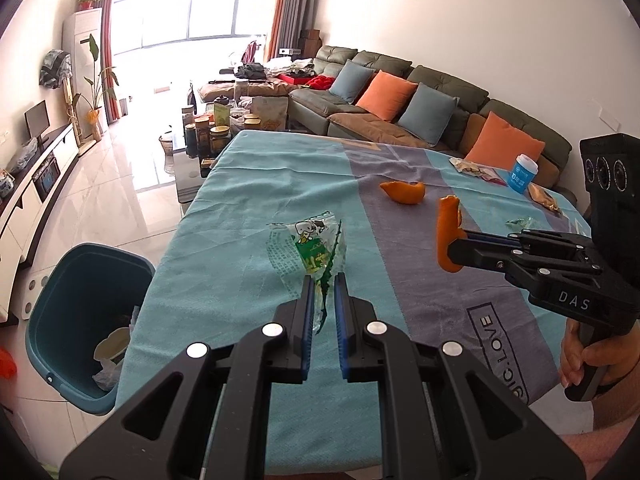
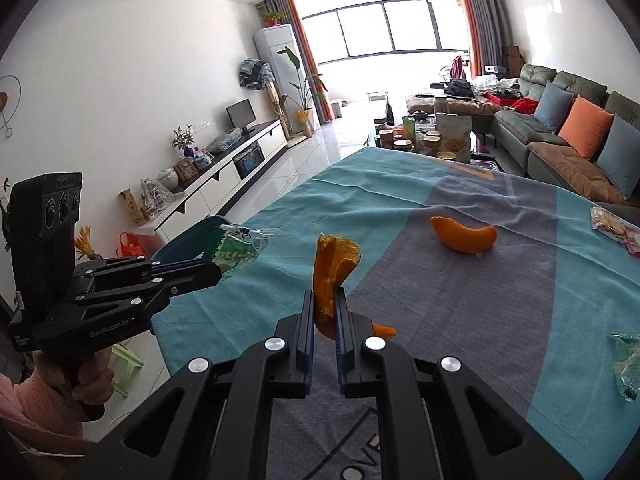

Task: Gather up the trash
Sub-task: 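Lift the wrapper and orange peel and move them toward the teal bin, then carry the wrapper and orange peel over the teal bin with both tools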

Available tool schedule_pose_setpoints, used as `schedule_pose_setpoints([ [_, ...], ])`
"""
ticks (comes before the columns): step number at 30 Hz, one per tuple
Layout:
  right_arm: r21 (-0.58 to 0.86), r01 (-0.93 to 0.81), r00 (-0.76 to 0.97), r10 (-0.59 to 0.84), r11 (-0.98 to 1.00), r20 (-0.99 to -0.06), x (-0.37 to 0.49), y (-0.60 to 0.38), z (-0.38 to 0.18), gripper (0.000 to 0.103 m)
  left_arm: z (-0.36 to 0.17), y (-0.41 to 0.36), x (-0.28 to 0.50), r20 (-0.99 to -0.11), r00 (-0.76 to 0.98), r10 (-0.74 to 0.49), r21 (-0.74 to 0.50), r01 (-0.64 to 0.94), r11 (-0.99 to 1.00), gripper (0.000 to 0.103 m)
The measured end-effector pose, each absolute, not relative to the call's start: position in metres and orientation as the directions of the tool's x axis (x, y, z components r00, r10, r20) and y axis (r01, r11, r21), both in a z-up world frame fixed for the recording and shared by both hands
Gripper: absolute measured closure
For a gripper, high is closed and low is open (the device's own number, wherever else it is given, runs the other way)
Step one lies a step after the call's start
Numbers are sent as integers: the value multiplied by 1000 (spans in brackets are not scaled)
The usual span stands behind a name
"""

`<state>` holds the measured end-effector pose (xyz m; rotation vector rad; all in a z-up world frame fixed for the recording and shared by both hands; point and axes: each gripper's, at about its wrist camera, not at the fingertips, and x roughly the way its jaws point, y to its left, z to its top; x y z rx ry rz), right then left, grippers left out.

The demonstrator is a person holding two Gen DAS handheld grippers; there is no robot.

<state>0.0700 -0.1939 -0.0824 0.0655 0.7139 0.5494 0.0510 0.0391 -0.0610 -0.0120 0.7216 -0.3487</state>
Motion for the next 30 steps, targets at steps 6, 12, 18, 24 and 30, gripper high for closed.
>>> schedule_pose_setpoints([
  [6, 247, -496, 596, 533, 833, -600, 71, -172, -83, 95, -59, 53, 47, -642, 707, -297, -127, 283, 951, 93],
  [12, 252, -526, 570, 557, 812, -604, 74, -155, -85, 95, -59, 65, 44, -641, 715, -279, -129, 259, 957, 93],
  [18, 258, -558, 548, 584, 789, -599, 77, -139, -85, 95, -59, 77, 41, -640, 722, -263, -130, 236, 963, 93],
  [24, 258, -581, 532, 600, 772, -598, 80, -124, -85, 95, -57, 86, 42, -638, 730, -246, -129, 213, 968, 93],
  [30, 266, -600, 514, 618, 755, -595, 83, -111, -85, 95, -56, 94, 41, -637, 737, -226, -125, 190, 974, 93],
])
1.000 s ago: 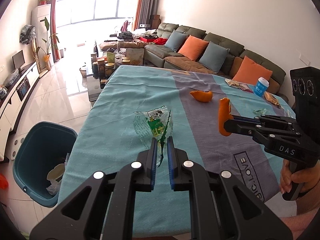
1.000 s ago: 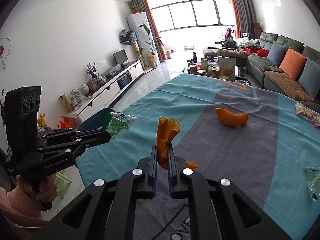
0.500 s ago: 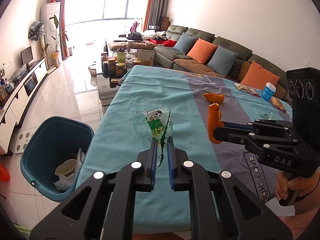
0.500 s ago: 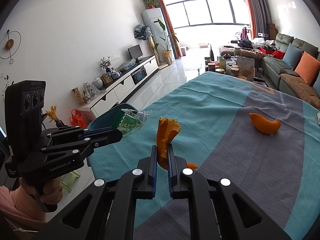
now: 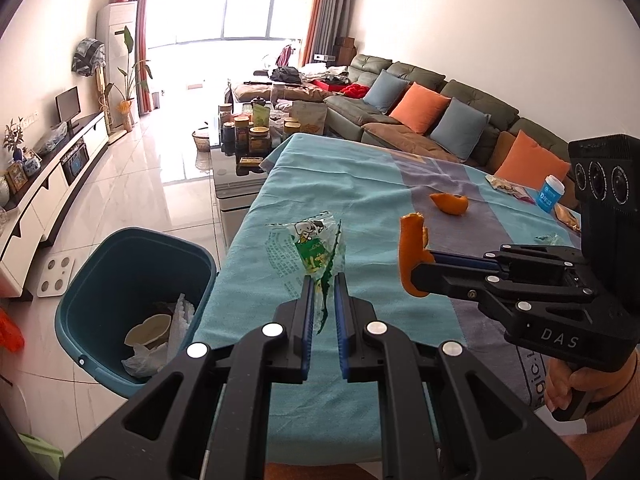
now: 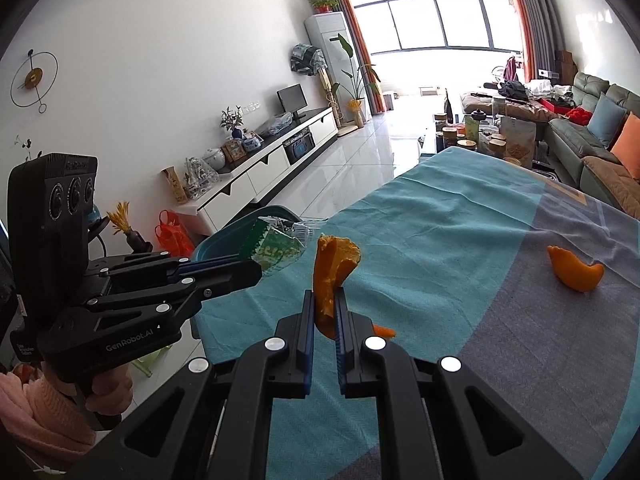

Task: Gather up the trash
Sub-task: 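Carry the wrapper and orange peel over the teal bin with both tools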

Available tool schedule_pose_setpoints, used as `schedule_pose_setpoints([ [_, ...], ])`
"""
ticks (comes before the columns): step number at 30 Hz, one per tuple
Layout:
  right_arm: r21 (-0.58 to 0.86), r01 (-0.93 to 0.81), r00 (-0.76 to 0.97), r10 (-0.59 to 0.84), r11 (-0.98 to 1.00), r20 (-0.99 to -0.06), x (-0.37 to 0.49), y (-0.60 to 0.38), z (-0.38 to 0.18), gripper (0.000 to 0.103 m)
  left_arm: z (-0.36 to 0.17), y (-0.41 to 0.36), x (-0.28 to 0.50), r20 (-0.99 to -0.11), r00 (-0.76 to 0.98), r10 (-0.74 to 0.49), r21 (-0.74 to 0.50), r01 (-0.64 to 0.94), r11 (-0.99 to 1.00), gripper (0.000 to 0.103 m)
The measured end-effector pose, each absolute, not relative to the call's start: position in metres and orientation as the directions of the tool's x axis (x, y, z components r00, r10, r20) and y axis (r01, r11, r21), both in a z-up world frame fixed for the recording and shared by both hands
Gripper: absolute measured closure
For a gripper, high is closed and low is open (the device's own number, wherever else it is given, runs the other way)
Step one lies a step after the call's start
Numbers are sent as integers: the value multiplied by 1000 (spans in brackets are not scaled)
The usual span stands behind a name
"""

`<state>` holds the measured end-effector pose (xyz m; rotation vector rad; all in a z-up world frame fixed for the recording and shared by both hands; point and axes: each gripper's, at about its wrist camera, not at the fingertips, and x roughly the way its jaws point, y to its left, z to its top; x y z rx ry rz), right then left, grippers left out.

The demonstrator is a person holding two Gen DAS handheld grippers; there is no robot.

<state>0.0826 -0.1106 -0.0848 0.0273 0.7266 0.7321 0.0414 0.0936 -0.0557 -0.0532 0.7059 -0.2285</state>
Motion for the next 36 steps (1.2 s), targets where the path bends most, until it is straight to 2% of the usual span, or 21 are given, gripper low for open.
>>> schedule_pose_setpoints([
  [36, 309, -704, 389, 711, 639, -586, 108, -36, -77, 95, -50, 168, 37, -624, 778, -72, -120, -4, 993, 93],
])
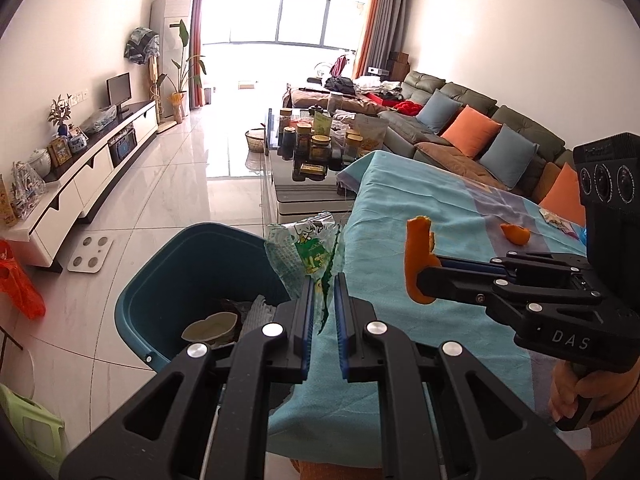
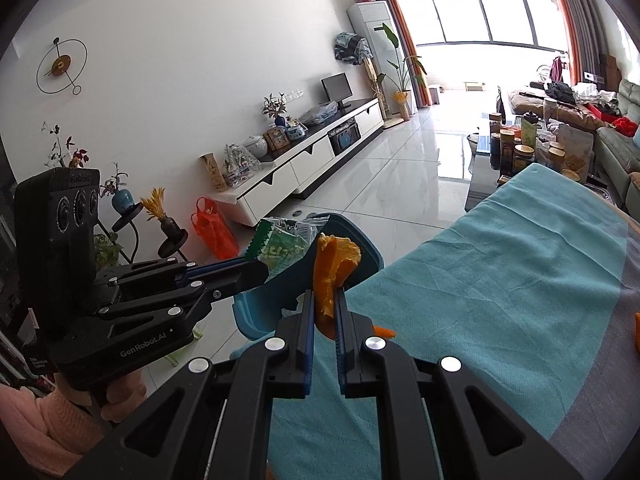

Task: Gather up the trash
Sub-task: 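Carry the wrapper and orange peel over the teal bin with both tools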

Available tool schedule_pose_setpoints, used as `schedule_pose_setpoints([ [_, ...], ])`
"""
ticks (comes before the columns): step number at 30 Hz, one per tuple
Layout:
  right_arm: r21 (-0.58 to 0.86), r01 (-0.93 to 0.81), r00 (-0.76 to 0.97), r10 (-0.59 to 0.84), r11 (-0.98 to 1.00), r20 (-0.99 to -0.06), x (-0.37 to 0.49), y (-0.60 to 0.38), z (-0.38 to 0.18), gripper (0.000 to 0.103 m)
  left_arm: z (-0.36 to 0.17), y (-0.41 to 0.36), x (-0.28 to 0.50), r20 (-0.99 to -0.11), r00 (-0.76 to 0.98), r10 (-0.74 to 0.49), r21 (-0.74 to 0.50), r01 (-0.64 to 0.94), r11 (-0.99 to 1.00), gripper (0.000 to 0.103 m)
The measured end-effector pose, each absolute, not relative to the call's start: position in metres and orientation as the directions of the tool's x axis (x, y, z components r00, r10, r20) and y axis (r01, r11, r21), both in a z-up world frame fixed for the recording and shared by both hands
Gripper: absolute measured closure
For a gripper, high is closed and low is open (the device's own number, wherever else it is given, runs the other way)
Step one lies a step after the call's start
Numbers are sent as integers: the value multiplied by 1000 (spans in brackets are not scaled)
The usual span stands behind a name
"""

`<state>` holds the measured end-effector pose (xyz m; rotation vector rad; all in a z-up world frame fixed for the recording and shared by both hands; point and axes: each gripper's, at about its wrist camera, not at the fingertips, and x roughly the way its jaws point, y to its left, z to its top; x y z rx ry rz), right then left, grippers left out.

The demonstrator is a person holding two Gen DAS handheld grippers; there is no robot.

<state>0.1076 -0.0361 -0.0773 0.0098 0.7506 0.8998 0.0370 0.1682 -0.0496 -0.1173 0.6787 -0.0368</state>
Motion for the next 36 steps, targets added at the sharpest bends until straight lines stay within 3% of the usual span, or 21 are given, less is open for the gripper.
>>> schedule_pose_setpoints([
  [36, 370, -745, 247, 745, 554, -619, 149, 41, -89, 95, -68, 220, 50, -651, 758, 40, -110, -145, 983, 93],
])
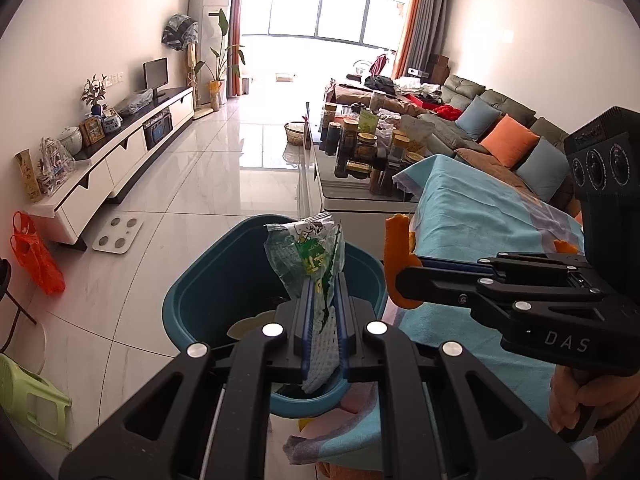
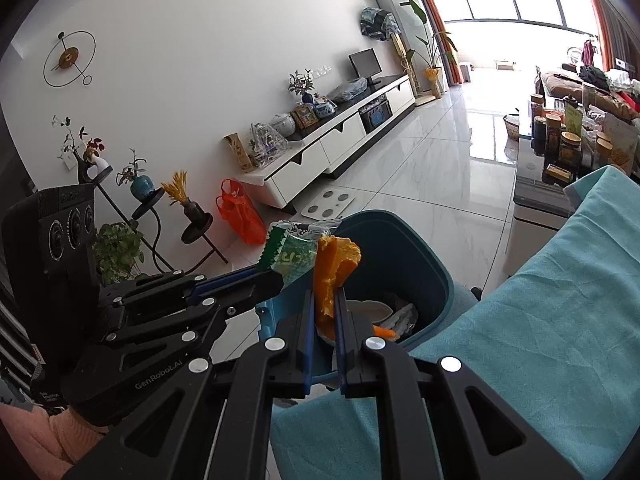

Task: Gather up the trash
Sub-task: 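Carry the wrapper and orange peel over the teal bin with both tools, then lower both tools into the teal bin and open them to drop the items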

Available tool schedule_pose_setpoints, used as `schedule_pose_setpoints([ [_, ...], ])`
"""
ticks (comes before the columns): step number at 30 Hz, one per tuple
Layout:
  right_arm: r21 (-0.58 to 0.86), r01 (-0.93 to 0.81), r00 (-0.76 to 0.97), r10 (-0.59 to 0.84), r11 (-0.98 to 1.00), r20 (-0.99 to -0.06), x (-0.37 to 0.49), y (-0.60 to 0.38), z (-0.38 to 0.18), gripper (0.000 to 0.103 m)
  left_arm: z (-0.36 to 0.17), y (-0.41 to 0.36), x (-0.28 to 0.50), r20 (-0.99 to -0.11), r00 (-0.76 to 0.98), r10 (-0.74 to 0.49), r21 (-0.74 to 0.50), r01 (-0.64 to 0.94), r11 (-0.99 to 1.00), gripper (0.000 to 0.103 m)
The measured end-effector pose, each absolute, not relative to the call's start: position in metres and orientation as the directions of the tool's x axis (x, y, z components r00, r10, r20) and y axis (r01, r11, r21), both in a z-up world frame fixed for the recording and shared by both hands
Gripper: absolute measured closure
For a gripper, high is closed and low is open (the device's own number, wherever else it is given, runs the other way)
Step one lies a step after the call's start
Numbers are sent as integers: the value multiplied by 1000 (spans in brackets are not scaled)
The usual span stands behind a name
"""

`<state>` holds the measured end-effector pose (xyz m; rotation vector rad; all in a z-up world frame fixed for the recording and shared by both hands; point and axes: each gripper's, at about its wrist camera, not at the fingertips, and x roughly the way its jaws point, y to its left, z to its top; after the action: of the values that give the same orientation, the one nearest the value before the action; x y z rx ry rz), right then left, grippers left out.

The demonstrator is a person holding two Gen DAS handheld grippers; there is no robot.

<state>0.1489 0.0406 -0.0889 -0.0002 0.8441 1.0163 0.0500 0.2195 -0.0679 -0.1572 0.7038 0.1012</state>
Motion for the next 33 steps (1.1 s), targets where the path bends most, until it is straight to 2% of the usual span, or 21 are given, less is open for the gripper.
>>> schedule_pose_setpoints([
  [33, 378, -713, 196, 686, 590, -701, 174, 84, -117, 94, -100, 242, 71, -701, 708, 83, -96, -209, 973, 93],
])
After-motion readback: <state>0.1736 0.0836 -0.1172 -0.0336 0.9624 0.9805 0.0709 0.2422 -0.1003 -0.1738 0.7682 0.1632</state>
